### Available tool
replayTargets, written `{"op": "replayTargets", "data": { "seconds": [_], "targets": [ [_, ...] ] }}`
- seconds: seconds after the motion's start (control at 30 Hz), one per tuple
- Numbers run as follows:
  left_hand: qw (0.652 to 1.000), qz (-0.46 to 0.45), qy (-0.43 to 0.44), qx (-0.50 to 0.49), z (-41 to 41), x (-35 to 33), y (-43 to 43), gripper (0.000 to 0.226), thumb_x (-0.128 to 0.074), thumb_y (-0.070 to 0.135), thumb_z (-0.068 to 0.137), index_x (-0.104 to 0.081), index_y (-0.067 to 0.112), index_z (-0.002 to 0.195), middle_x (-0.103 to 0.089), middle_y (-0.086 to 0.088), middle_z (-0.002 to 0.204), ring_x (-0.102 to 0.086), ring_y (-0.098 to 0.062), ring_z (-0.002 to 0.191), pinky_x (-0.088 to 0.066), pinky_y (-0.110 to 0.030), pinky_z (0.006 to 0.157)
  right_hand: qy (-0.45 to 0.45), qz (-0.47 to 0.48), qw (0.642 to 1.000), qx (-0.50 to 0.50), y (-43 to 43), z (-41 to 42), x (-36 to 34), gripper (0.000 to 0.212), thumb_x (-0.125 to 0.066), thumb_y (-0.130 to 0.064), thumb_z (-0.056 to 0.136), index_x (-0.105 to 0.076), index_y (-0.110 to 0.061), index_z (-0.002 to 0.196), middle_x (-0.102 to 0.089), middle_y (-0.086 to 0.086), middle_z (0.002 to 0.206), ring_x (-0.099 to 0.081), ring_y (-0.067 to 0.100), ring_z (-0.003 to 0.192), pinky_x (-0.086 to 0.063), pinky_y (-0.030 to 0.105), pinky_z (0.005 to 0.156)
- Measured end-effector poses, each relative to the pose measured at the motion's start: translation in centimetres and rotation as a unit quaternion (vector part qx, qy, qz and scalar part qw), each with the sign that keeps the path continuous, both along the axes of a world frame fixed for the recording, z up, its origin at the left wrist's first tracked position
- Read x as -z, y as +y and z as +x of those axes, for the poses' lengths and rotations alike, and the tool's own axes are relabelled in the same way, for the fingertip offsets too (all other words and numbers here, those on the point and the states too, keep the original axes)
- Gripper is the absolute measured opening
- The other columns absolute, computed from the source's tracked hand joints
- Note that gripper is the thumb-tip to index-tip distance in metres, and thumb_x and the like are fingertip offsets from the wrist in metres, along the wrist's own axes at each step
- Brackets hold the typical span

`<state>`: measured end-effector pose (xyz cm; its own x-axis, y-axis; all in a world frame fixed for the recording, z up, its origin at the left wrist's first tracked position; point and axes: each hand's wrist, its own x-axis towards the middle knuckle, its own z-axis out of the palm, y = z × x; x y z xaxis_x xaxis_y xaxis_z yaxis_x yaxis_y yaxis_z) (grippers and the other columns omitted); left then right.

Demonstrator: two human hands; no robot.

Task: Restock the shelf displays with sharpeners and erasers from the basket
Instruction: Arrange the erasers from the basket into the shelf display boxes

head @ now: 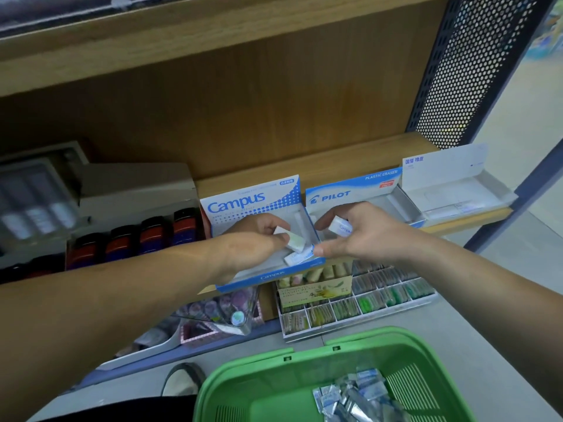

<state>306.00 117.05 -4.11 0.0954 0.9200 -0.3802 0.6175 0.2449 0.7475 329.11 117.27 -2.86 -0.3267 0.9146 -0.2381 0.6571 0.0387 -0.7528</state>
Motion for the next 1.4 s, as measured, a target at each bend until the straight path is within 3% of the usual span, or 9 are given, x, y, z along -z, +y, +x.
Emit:
{"op": "replayTargets", "data": {
  "seconds": [0.2,0.53,0.63,0.7,0.87,0.97,1.17,1.33,1.4],
  "targets": [
    [0.997,0.021,-0.061,-0.034,-0.3,0.4,1.1,0.017,-0.067,0.025,0.099,-0.069,0.032,0.115,-0.071,0.008,0.113,-0.063,-0.005,0.110,-0.043,-0.018,0.086,-0.071,0.000,0.996,-0.045,0.2,-1.0,0.6,0.060,-0.092,-0.040,0.069,-0.065,-0.042,0.122,-0.073,-0.015,0.108,-0.073,0.017,0.096,-0.059,0.038,0.091],
    [0.992,0.093,-0.045,-0.072,-1.7,-1.0,0.8,0.016,-0.073,0.015,0.092,-0.073,0.025,0.105,-0.066,0.018,0.069,-0.063,-0.001,0.070,-0.051,-0.021,0.073,-0.098,0.042,0.994,-0.025,0.9,-2.6,0.8,0.018,-0.080,-0.041,0.084,-0.069,-0.035,0.097,-0.064,-0.005,0.116,-0.061,0.013,0.111,-0.050,0.026,0.086],
    [0.991,0.093,-0.068,-0.075,-1.4,-1.9,0.4,0.018,-0.072,0.011,0.093,-0.071,0.022,0.108,-0.077,0.003,0.091,-0.074,-0.012,0.084,-0.058,-0.028,0.073,0.076,-0.047,0.996,0.019,0.5,-2.1,-0.3,0.027,-0.082,-0.032,0.085,-0.068,-0.027,0.107,-0.063,0.000,0.088,-0.056,0.011,0.064,-0.038,0.022,0.052],
    [0.988,0.082,-0.105,-0.082,-0.8,-2.5,0.1,0.016,-0.073,0.009,0.092,-0.070,0.016,0.107,-0.078,-0.005,0.093,-0.076,-0.018,0.085,-0.060,-0.029,0.072,0.192,-0.152,0.969,0.017,0.3,-1.0,-1.5,0.021,-0.068,-0.022,0.097,-0.061,-0.015,0.115,-0.061,0.009,0.079,-0.042,0.013,0.049,-0.025,0.025,0.049],
    [0.981,0.038,-0.173,-0.077,1.5,-3.6,-0.1,0.023,-0.079,0.014,0.087,-0.071,0.010,0.108,-0.078,-0.014,0.094,-0.074,-0.024,0.086,-0.060,-0.037,0.080,0.360,-0.280,0.890,0.018,-1.2,2.3,-3.5,0.022,-0.036,-0.009,0.108,-0.047,0.001,0.124,-0.073,0.018,0.115,-0.066,0.028,0.072,-0.046,0.030,0.051],
    [0.975,0.011,-0.206,-0.082,3.0,-4.5,-0.3,0.014,-0.069,0.013,0.096,-0.074,0.010,0.109,-0.075,-0.019,0.094,-0.070,-0.026,0.085,-0.061,-0.039,0.081,0.331,-0.245,0.910,0.044,-2.1,3.9,-3.5,0.017,-0.041,-0.015,0.110,-0.050,-0.005,0.120,-0.075,0.009,0.119,-0.075,0.033,0.098,-0.058,0.034,0.062],
    [0.984,0.008,-0.156,-0.084,2.2,-5.6,-1.1,0.017,-0.069,0.023,0.098,-0.072,0.017,0.114,-0.057,-0.011,0.080,-0.074,-0.025,0.077,-0.062,-0.041,0.086,0.204,-0.069,0.968,0.126,-1.6,2.9,-3.3,0.019,-0.070,-0.025,0.097,-0.062,-0.013,0.109,-0.073,0.009,0.094,-0.062,0.018,0.057,-0.055,0.034,0.055],
    [0.992,0.064,-0.068,-0.084,-0.7,-6.2,-1.5,0.010,-0.081,0.021,0.087,-0.077,0.017,0.095,-0.077,-0.007,0.093,-0.070,-0.015,0.082,-0.057,-0.023,0.069,0.065,0.056,0.995,0.043,-0.6,-2.0,-3.6,0.009,-0.081,-0.023,0.087,-0.076,-0.018,0.092,-0.071,-0.004,0.080,-0.054,-0.004,0.052,-0.044,0.010,0.054],
    [0.991,0.080,-0.042,-0.099,-1.9,-6.4,-1.7,0.010,-0.081,0.021,0.086,-0.075,0.018,0.093,-0.077,-0.001,0.083,-0.068,-0.008,0.072,-0.051,-0.017,0.058,0.053,0.067,0.996,0.020,0.1,-4.5,-3.5,0.011,-0.087,-0.018,0.080,-0.079,-0.017,0.087,-0.075,-0.004,0.079,-0.061,-0.001,0.063,-0.051,0.018,0.064]
  ]
}}
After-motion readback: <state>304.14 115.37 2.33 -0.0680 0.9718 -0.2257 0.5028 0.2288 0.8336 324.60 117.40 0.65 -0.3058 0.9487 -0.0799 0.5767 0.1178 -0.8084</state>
